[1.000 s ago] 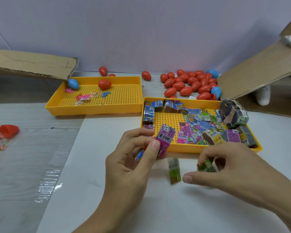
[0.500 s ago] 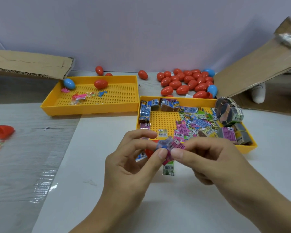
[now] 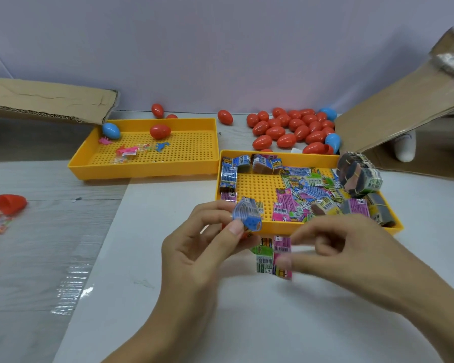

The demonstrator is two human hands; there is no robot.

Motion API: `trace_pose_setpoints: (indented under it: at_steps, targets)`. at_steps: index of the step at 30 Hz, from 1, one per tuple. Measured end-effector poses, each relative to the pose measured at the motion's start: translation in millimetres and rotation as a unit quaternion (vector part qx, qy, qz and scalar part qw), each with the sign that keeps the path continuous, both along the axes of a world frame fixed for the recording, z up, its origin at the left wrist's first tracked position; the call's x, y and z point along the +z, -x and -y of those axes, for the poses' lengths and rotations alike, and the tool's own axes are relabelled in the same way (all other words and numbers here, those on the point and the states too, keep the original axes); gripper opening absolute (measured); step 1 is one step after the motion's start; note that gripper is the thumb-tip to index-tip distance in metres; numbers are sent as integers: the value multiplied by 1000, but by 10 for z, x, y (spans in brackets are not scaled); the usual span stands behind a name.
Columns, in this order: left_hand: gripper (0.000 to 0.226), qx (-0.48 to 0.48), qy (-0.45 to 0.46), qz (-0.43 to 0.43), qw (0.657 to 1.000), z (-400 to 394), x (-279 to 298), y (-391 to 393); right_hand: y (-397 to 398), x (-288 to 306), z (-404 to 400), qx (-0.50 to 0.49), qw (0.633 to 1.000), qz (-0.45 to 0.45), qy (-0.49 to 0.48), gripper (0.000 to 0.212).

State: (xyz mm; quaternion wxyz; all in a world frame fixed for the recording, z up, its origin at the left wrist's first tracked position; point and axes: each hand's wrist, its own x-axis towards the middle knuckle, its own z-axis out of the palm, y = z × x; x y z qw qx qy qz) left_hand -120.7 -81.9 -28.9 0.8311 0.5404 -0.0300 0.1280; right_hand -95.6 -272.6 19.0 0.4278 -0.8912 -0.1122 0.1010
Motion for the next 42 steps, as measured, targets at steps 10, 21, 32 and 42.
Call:
trace_pose_setpoints:
  at_steps: [10,21,32,42]
  targets:
    - [6,-4,-170,119,978,56,-10,89,138,-11,-251,-13,959,-63,-277,33]
    - [4,76,-253,126,956,55,-49,71,157,4,-246,-49,978,32,-201,8]
    - [27,111,-288,147,940,38,-53,66,53,13,-200,-111,873,-256,-399,9]
    - [24,75,-302,158,937,62,-45,100,77,-23,-256,-94,863,-265,-420,10]
